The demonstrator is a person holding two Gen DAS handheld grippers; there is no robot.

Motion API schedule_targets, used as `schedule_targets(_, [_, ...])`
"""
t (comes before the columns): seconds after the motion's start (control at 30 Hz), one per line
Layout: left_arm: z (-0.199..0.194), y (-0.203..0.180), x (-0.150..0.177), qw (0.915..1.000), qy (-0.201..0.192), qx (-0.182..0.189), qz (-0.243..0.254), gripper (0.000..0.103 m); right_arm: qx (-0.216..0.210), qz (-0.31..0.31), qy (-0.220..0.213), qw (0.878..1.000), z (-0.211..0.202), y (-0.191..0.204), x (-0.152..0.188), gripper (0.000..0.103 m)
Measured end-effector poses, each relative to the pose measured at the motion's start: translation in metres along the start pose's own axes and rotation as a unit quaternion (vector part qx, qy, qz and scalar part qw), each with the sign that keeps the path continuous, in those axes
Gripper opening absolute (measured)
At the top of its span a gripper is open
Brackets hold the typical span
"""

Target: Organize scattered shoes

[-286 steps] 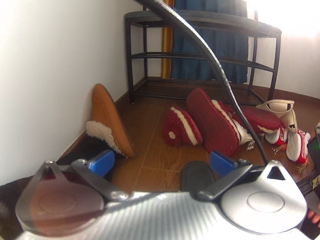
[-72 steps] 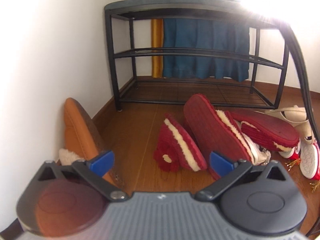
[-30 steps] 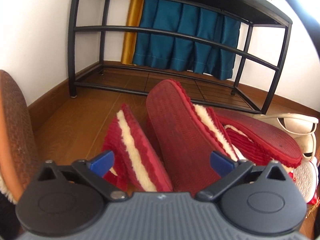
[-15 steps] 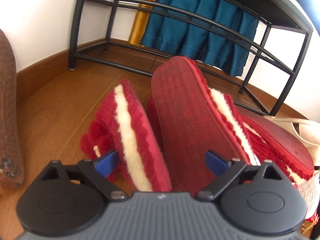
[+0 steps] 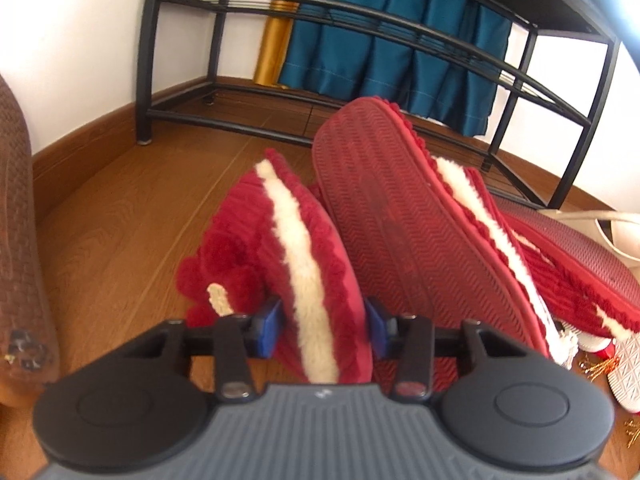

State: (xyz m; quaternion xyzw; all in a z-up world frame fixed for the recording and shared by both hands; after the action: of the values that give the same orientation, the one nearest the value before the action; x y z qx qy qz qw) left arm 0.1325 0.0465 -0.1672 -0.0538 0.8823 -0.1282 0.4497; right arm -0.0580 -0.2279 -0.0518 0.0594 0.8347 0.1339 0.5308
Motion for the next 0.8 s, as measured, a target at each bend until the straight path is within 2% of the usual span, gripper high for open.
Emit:
schedule_targets(0.07, [0.001,-0.002,-0.003,1.0,-0.001,0.006,0.003,0.039,-0.001,-0.002,-0.003,1.0,-0.001,0.001,-0.002,0.103])
schedule_targets(0.27, [-0.009,0.001,-0.005,0.9999,-0.013,0.0,-0.001,0.033,-0.002,-0.003,-0.014,1.0,-0.007,0.003,-0.01,0.103])
schedule_targets(0.43, [-0.032,0.003,-0.01,0.9989,-0.043,0.001,-0.018,0.032,-0.005,-0.002,-0.016,1.0,-0.008,0.005,-0.014,0.103])
schedule_targets(0.53, [-0.039,0.0,-0.015,0.9988,-0.045,0.01,-0.016,0.031,-0.007,-0.001,-0.016,1.0,-0.009,0.007,-0.016,0.103])
schedule_targets(0.8, [-0.053,-0.007,-0.026,0.9988,-0.047,0.006,-0.009,0.029,-0.014,0.0,-0.029,0.999,-0.017,0.015,-0.024,0.103])
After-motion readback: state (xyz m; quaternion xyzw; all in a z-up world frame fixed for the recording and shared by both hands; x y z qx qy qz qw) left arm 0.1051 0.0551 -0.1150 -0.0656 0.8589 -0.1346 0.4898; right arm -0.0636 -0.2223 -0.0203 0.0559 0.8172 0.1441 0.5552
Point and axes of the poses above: each gripper's, at about its wrist camera, not at the fingertips, and z roughly the way its jaws point, y to its left, x to its underside, the point moved 8 cm from there along z, roughly the way its jaws point, and after that the axes turned 4 degrees about -z, right-handed, at the moved point
